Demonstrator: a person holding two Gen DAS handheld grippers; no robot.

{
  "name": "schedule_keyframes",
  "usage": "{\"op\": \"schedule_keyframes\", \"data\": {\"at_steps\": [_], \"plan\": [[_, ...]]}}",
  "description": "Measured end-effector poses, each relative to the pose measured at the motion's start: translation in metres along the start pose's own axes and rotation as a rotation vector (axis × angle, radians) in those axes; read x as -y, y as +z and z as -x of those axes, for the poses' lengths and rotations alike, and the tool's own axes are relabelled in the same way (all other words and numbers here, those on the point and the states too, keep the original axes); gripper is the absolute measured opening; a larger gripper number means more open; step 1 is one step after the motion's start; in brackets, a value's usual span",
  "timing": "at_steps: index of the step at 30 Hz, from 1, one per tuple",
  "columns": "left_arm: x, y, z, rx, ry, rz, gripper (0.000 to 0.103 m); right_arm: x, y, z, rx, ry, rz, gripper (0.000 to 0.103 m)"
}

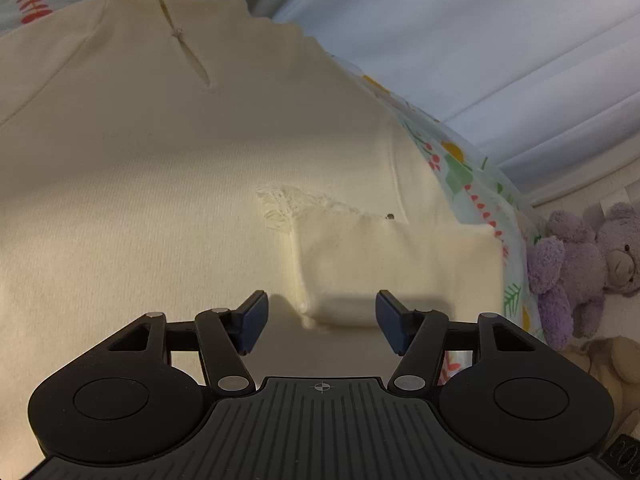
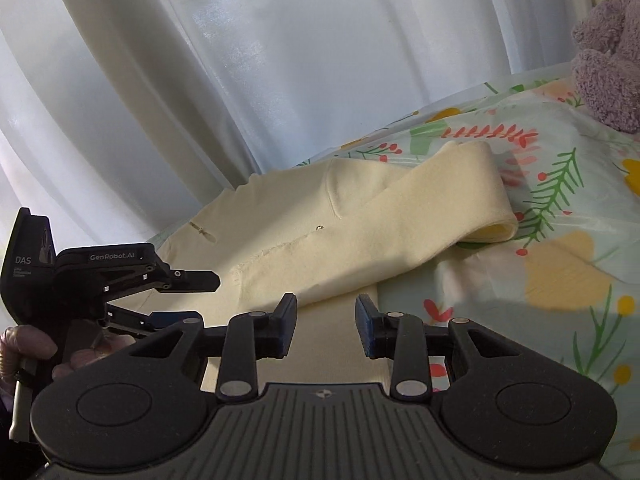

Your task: Fold small clothes

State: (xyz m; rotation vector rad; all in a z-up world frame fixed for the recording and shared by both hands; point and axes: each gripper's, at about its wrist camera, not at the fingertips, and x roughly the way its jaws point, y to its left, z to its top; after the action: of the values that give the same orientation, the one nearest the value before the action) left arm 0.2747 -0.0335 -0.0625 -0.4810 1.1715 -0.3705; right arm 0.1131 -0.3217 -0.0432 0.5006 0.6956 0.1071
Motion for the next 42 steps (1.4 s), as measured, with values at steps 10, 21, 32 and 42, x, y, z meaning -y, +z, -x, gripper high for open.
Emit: {"op": "schedule_keyframes", "data": {"at_steps": [10, 21, 32, 42], "plan": [[-0.004, 0.011, -0.036, -0.046, -0.088, 0.074, 0.009, 0.011, -0.012, -0.005, -0.026, -0.028, -0.057, 0.032], [-0.023, 0.043, 0.069, 0.314, 0.180, -0.173, 0.009, -0.001, 0.008, -0.029, -0.032, -0.032, -0.027, 0.032], [-0.125, 0.058, 0.044, 0.243, 0.084, 0.122, 0.008, -0.007, 0.020, -0.079, -0.111, 0.000, -0.117, 0.032], [-0.102, 0.079, 0.093, 0.448, 0.138, -0.066, 0.009, -0.001, 0.034, -0.105, -0.079, 0.012, -0.274, 0.032]]}}
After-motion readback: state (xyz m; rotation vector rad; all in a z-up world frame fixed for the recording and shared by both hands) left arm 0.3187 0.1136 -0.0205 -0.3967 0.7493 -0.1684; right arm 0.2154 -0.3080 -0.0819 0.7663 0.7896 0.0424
